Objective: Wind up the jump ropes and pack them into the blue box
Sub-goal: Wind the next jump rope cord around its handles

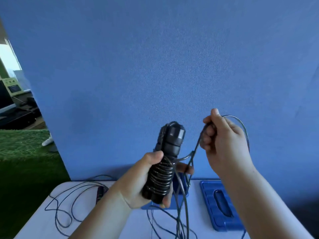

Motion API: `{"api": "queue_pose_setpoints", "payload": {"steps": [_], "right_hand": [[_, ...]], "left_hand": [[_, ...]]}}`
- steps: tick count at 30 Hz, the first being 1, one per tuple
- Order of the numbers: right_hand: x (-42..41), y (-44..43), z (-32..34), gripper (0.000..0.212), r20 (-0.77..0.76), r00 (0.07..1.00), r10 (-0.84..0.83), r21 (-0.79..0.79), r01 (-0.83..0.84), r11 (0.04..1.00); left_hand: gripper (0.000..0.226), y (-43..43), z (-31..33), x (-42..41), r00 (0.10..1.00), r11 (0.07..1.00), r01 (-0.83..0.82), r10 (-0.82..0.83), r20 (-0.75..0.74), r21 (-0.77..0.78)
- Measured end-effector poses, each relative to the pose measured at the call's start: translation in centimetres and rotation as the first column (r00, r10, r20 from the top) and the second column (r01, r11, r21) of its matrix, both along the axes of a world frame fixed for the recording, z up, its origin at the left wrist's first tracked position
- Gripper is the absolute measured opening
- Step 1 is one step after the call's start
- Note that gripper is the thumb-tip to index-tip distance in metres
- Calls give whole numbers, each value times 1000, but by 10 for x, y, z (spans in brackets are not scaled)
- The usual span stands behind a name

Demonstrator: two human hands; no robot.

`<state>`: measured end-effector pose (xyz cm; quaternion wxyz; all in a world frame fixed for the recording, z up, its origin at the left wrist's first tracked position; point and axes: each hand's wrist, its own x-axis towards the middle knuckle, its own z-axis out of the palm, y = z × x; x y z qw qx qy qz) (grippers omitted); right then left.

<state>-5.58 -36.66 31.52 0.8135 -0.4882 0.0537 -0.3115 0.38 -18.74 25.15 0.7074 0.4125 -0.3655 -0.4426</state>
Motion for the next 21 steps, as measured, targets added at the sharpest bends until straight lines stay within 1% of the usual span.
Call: {"api": "queue_pose_setpoints", "payload": {"steps": [1,2,4,5,6,7,8,9,10,11,12,13,14,15,16,17,18,20,21], "right_hand": [[-1,0,-3,29,6,1000,-4,18,4,1000],[-3,1,-7,27,6,1000,1,20,-2,1000],[-9,4,-21,23,2,999,49,7,-49,999],[-13,5,-29,23,2,996,87,-9,-87,996],[-17,6,-37,22,8,993,121,-41,-120,992],[-20,6,-45,20,25,990,137,-74,-135,988],[-23,6,-52,18,56,990,133,-93,-127,988],[-26,5,-58,17,91,988,122,-103,-113,988],[-29,4,-63,16,105,989,108,-140,-93,986],[-30,5,-67,16,82,991,104,-229,-82,970],[-32,7,-69,15,5,995,101,-388,-91,917],[-31,9,-73,14,-119,989,91,-605,-145,783],[-29,12,-79,15,-241,969,61,-783,-231,578],[-26,15,-85,19,-329,944,9,-870,-307,385],[-23,18,-90,25,-360,932,-30,-897,-337,284],[-21,22,-91,31,-357,933,-34,-896,-332,294],[-21,24,-89,34,-356,934,-10,-869,-327,372],[-22,22,-74,36,-311,945,103,-712,-303,634],[-22,20,-64,38,-263,953,151,-606,-285,743]], "left_hand": [[56,-2,2,-1,1000,1000,-10,10,-7,10],[54,-4,8,-2,999,999,-35,35,-13,16],[44,-5,19,2,991,990,-132,132,-2,43],[42,-9,25,6,982,979,-187,187,3,79],[42,-12,31,11,965,956,-262,262,15,129],[41,-13,35,18,934,915,-357,355,44,189],[37,-14,38,24,907,880,-419,419,52,223],[36,-14,38,26,908,888,-413,418,19,204],[41,-14,38,23,919,907,-385,394,-19,171],[45,-12,37,17,925,919,-370,378,-39,138],[45,-10,36,11,925,922,-370,378,-50,116],[43,-7,32,9,921,920,-378,385,-54,99],[41,-9,33,6,922,923,-377,382,-57,84],[41,-10,33,8,926,927,-366,371,-63,78],[43,-12,37,10,936,937,-340,345,-71,76],[47,-13,41,12,939,940,-332,337,-68,81],[50,-12,43,14,935,933,-345,351,-45,102],[49,-5,41,14,915,908,-401,403,5,126],[48,-1,38,11,911,902,-410,412,15,139]]}}
